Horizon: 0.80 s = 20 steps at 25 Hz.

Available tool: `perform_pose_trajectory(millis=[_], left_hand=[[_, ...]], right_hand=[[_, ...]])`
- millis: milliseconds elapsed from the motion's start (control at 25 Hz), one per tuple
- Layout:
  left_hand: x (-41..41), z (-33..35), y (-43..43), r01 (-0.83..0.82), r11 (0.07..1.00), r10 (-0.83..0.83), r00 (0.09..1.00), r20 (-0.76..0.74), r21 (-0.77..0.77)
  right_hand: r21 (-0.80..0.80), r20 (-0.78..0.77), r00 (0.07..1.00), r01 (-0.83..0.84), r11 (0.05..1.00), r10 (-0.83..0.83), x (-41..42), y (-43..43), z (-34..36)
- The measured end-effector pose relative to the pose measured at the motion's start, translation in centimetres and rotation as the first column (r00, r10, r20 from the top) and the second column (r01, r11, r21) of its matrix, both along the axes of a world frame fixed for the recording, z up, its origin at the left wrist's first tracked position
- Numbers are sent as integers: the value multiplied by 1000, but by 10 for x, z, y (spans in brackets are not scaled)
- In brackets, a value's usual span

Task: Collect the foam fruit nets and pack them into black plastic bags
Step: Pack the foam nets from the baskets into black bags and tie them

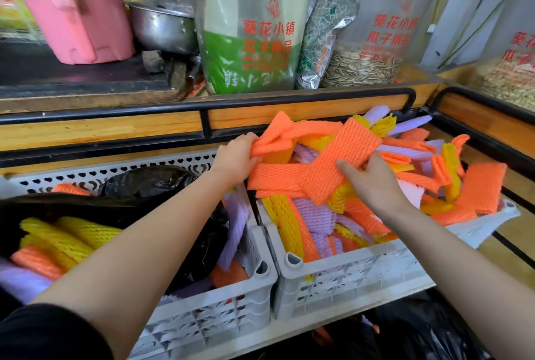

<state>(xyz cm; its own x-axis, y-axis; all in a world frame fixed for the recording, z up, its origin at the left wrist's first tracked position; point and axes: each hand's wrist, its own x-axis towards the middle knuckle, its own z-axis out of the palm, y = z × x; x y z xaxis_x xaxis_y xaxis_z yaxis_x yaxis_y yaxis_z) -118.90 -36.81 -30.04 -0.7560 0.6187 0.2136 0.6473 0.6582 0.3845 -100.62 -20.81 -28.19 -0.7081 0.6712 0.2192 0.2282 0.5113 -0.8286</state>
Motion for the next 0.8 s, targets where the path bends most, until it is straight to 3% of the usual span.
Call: perform_pose_trajectory(millis=[120, 240, 360, 560, 680, 800], left_hand=[[9, 13, -11, -11, 981, 21, 999, -50, 194], [27, 27, -26, -10, 903, 51, 995, -83, 430], [47, 41, -43, 6, 839, 51, 995, -90, 544], [85, 50, -77, 85, 772, -25, 994, -104, 630], [106, 42, -112, 100, 787, -58, 994, -88, 609], [119, 36, -152, 110, 829, -69, 993, -95, 548]], right_hand=[[13, 4, 1000, 5, 1000, -5, 2, -1, 2], [40, -3, 1000, 17, 999, -17, 3, -6, 10], [56, -13, 1000, 0, 998, 1, -4, -25, 22], [106, -45, 995, -88, 990, 93, -16, -74, 47], [102, -69, 962, -256, 961, 264, -15, -116, 58], [-22, -68, 890, -453, 891, 451, -15, -157, 68]])
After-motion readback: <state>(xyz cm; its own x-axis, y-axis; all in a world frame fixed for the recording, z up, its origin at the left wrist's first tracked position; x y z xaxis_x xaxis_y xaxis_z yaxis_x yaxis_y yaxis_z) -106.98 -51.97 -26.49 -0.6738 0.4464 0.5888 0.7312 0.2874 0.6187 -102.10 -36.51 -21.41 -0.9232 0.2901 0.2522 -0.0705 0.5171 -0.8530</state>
